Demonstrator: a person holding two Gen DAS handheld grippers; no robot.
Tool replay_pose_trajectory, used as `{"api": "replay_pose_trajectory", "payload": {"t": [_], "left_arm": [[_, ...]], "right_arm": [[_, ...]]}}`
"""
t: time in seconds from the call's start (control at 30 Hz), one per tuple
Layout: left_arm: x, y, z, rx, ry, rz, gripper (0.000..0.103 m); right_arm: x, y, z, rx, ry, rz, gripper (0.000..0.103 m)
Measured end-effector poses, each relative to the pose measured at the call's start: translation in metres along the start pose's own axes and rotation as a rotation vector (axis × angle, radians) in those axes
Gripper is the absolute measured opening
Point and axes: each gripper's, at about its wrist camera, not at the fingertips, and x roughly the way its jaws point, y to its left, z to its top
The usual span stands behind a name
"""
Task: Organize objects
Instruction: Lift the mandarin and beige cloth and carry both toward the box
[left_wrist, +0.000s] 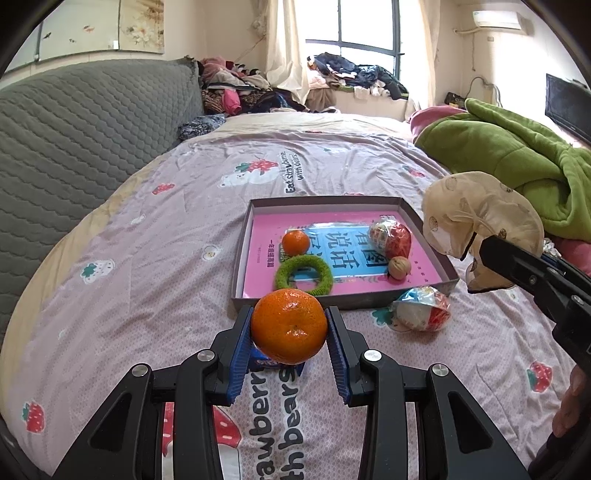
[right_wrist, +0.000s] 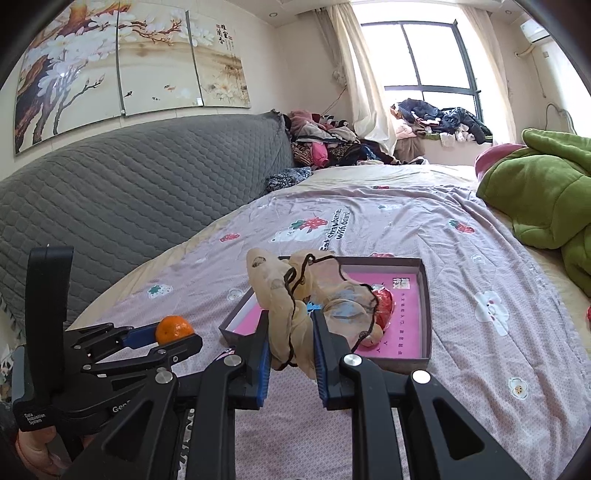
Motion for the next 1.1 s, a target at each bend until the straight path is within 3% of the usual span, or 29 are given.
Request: {"api": "replay_pose_trajectory", "payload": {"t": [1.1], "left_arm": [[0.031,-0.006,0.056,-0.003,-0.024,-0.02,0.04]], "right_arm": [[-0.001,-0.033,0.027,0.059,-0.055,-0.031,0.02]]}}
